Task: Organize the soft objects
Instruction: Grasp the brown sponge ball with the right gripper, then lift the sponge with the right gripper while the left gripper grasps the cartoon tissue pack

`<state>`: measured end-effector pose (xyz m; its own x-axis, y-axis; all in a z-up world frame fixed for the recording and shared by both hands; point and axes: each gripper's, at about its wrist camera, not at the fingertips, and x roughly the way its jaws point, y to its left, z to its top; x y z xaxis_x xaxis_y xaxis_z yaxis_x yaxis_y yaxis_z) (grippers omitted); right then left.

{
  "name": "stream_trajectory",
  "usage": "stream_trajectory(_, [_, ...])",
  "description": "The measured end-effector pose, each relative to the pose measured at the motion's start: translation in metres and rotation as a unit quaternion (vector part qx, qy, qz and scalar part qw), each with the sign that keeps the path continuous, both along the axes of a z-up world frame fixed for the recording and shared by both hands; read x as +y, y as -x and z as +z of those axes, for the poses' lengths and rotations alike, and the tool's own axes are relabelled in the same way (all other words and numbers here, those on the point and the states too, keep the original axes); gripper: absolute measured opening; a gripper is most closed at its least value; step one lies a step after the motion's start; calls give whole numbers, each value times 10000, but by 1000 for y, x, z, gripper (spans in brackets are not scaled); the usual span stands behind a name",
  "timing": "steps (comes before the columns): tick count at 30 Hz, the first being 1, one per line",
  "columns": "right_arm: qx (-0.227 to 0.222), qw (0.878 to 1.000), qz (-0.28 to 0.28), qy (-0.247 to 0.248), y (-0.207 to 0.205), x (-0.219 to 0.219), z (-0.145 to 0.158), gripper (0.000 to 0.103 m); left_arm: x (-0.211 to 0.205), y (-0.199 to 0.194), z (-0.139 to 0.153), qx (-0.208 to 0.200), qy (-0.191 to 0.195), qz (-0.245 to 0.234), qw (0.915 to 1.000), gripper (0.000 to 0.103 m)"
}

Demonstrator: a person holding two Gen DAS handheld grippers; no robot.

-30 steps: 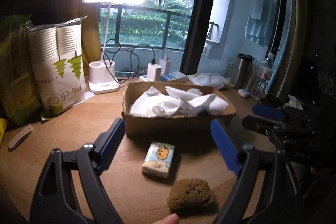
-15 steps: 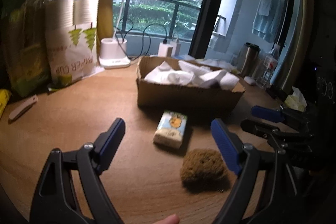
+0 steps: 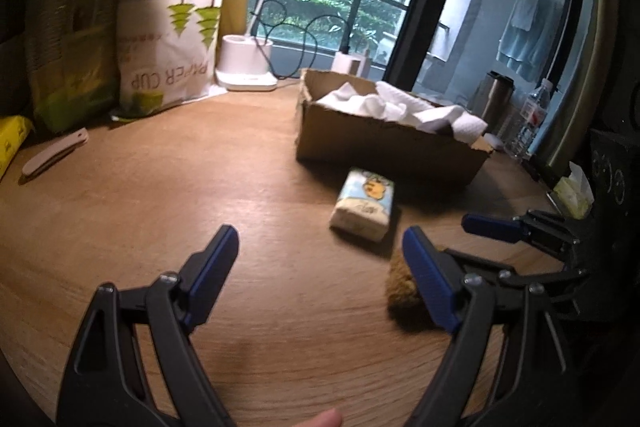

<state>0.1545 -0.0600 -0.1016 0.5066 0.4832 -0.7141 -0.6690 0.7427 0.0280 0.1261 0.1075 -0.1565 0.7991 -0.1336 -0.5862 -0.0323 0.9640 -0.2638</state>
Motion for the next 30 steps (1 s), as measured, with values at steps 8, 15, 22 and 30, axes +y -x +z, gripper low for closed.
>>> stream_trajectory(8, [257,9993,202,193,-4,15,-16,58,4,-1,-3,56,-5,48,10000,85])
stream_trajectory(15, [514,9980,358,115,-7,14,-24,57,0,-6,-4,145,-97,38,9998,85])
stream_trajectory(22, [487,9975,507,21,-5,11,-24,40,-12,-16,-2,230,-247,-2,9994,85])
stream_trajectory(30, [288,9996,8,-45,-22,-34,-17,37,-39,-41,6,295,-509,-178,9981,85])
